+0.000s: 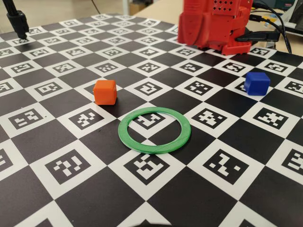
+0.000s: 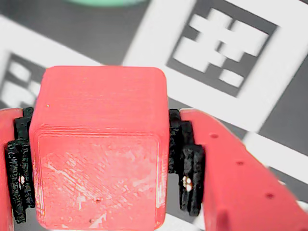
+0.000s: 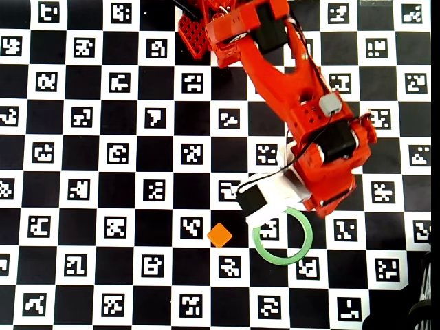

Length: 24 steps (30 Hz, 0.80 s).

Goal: Grab the red cube then put it in the green circle then put the blue cube on top and finally the orange cube on top

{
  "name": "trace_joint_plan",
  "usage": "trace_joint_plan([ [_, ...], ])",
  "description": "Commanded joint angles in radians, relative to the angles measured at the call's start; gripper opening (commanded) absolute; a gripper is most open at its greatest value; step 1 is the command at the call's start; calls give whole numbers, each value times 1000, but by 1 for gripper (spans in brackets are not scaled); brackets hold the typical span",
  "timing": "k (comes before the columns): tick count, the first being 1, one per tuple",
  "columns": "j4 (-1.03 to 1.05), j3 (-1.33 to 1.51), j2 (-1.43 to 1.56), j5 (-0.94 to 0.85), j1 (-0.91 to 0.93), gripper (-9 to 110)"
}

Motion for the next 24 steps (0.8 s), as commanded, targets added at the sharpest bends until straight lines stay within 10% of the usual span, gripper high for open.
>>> trace_joint_plan([
  [1,8,-153,-23,58,28,5],
  [24,-221,-48,-222,201,72,5],
])
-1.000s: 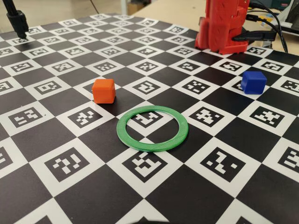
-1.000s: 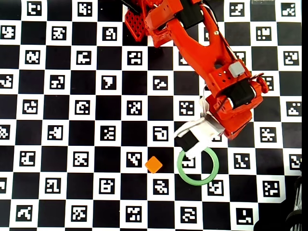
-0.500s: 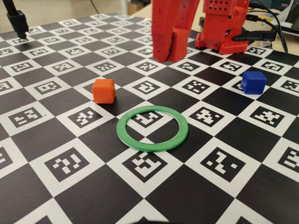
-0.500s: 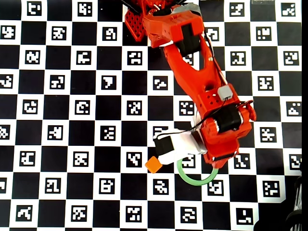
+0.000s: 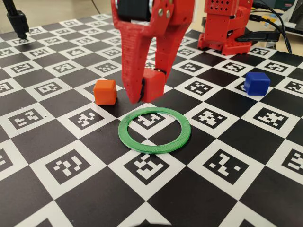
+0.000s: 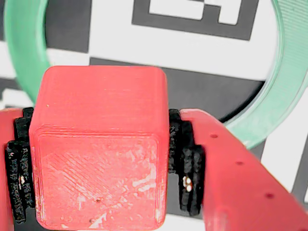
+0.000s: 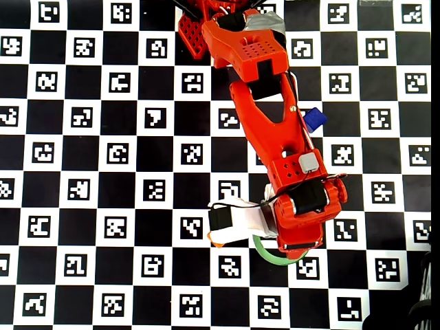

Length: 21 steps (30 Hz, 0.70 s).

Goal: Grab the red cube then put it in the green circle then put the blue cube on top and finally the orange cube on top

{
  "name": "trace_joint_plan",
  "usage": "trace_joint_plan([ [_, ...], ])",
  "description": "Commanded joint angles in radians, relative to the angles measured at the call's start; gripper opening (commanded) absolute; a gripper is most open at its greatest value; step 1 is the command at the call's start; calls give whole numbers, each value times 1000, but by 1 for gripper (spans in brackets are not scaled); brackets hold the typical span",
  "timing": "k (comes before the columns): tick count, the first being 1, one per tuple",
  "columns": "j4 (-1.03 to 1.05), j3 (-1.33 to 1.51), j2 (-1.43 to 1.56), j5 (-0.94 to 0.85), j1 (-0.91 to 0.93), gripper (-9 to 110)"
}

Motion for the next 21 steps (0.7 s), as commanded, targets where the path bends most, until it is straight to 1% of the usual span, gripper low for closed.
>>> trace_joint_plan([
  [1,-49,26,52,9,-14,5],
  [13,-146,130,49,29,-25,5],
  [21,-169,164,34,35,-29,5],
])
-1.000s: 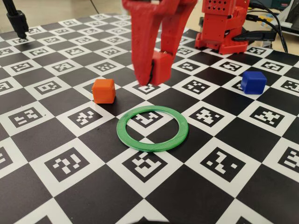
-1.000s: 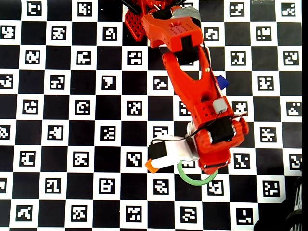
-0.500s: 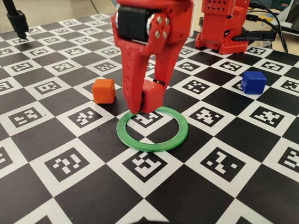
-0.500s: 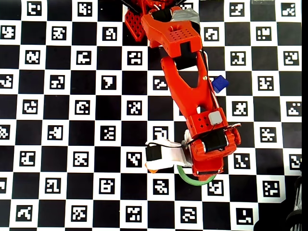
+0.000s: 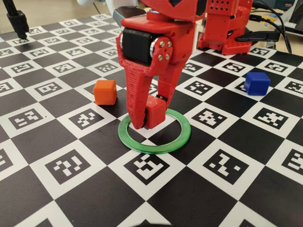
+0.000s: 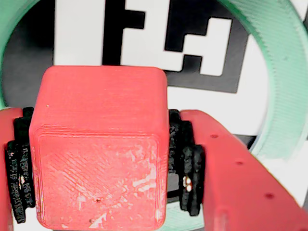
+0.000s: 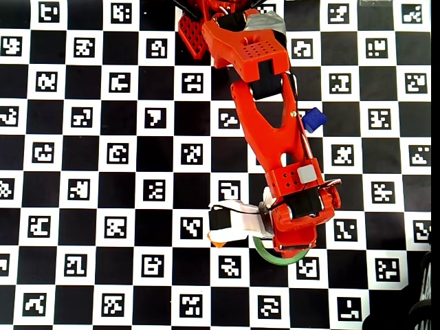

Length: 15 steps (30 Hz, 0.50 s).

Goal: Grab the red cube then put it in the green circle then put the blue cube on top and finally the orange cube on top

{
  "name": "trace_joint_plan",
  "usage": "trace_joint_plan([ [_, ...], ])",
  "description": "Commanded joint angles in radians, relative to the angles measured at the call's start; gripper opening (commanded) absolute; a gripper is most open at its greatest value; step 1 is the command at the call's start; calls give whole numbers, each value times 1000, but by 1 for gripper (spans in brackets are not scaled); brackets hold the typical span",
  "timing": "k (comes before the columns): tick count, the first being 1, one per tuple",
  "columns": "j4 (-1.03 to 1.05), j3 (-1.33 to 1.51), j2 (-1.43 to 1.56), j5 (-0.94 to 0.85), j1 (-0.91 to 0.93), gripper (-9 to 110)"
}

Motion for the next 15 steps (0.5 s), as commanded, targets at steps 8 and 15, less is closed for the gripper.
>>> trace_joint_plan([
  [8,-11,-3,31,20,-25,5],
  [15,-3,-3,26,31,-28,6],
])
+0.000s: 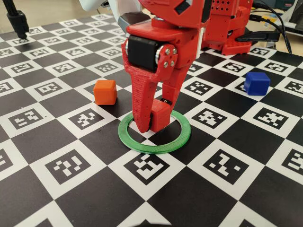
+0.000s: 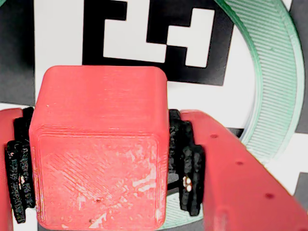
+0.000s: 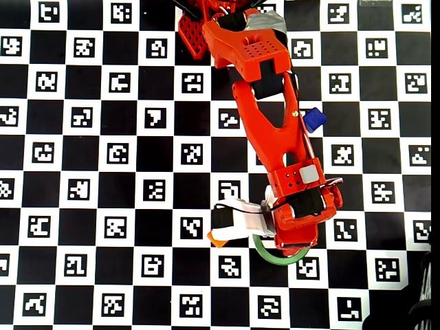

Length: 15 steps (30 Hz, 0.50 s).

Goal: Grab the red cube then put it in the green circle then put the blue cube on top and finally the orange cube on top

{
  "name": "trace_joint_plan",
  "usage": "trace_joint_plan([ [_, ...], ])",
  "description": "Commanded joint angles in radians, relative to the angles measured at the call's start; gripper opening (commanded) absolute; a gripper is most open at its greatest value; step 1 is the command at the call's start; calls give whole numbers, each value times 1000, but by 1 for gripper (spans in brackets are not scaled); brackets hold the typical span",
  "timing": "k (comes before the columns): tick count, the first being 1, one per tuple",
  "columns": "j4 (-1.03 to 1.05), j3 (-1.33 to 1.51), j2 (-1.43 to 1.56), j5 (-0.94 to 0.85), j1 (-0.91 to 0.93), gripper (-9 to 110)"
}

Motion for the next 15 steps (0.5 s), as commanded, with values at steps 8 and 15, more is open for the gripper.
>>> trace_joint_plan([
  [8,14,-35,9,14,-15,6],
  [15,28,-54,-5,11,-15,7],
])
